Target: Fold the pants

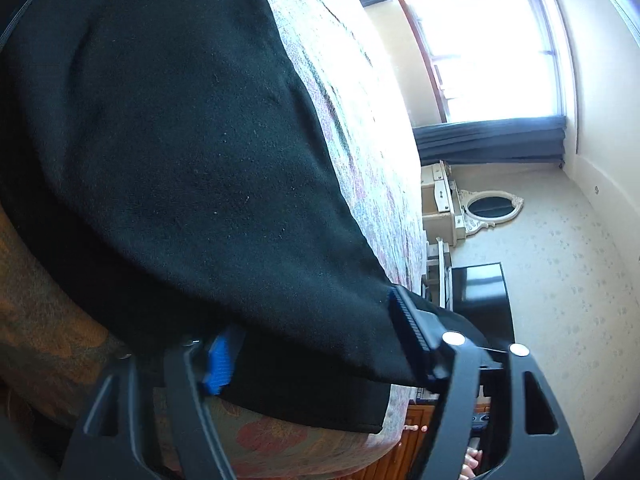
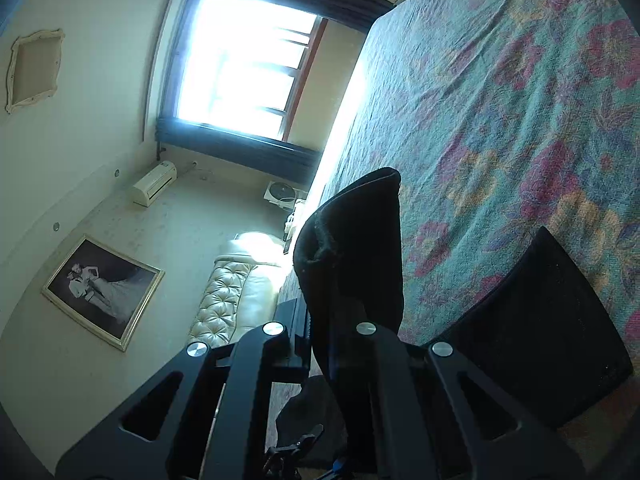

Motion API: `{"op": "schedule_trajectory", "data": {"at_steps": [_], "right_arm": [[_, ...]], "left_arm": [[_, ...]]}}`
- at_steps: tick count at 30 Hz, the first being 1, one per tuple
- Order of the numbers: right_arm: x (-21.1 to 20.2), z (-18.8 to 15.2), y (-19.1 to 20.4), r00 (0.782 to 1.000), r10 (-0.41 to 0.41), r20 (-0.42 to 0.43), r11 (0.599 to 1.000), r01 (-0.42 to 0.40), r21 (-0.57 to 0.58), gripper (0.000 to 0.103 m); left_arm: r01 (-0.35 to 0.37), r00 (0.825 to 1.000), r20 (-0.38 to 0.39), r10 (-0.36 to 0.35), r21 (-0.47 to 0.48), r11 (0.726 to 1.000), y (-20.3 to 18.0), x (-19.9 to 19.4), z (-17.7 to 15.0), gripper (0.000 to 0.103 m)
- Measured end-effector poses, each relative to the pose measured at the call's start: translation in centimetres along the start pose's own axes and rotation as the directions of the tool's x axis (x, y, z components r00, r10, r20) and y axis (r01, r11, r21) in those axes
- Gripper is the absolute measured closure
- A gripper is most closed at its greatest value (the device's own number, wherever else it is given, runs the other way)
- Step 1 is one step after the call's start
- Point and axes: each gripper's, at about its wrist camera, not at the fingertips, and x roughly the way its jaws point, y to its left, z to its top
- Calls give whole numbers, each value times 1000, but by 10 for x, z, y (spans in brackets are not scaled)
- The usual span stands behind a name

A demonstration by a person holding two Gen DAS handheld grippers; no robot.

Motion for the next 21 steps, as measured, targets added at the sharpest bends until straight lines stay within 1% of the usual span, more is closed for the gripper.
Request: {"op": "schedule_trajectory", "data": {"at_steps": [1, 2, 3, 6, 9, 13, 18, 21], "right_arm": [[-2, -1, -3, 1000, -5, 3, 1000, 5, 3, 97], [-2, -1, -7, 1000, -7, 3, 1000, 7, 10, 97], [-3, -2, -10, 1000, -11, 3, 1000, 11, 17, 97], [-7, -5, -18, 1000, -24, 3, 999, 24, 29, 97], [-13, -7, -22, 999, -32, 4, 999, 32, 34, 97], [-25, -12, -31, 999, -47, 3, 998, 47, 39, 97], [-38, -26, -55, 995, -95, -5, 993, 95, 73, 97], [-44, -34, -72, 992, -126, -8, 987, 127, 101, 97]], "left_arm": [[-16, 1000, -18, 16, 28, 999, 0, 2, 3, 84], [-16, 999, -28, 18, 47, 999, -2, 8, 4, 90], [-5, 1000, -26, 7, 52, 999, -1, 8, 5, 90], [-10, 1000, -25, 12, 60, 998, 0, 6, 2, 90], [-38, 999, -25, 41, 110, 993, -8, 1, -6, 92], [-40, 998, -36, 44, 108, 993, -5, -2, -12, 92], [-82, 994, -59, 88, 98, 992, 4, 2, -18, 92], [-96, 993, -61, 103, 111, 989, 1, 6, -19, 92]]}}
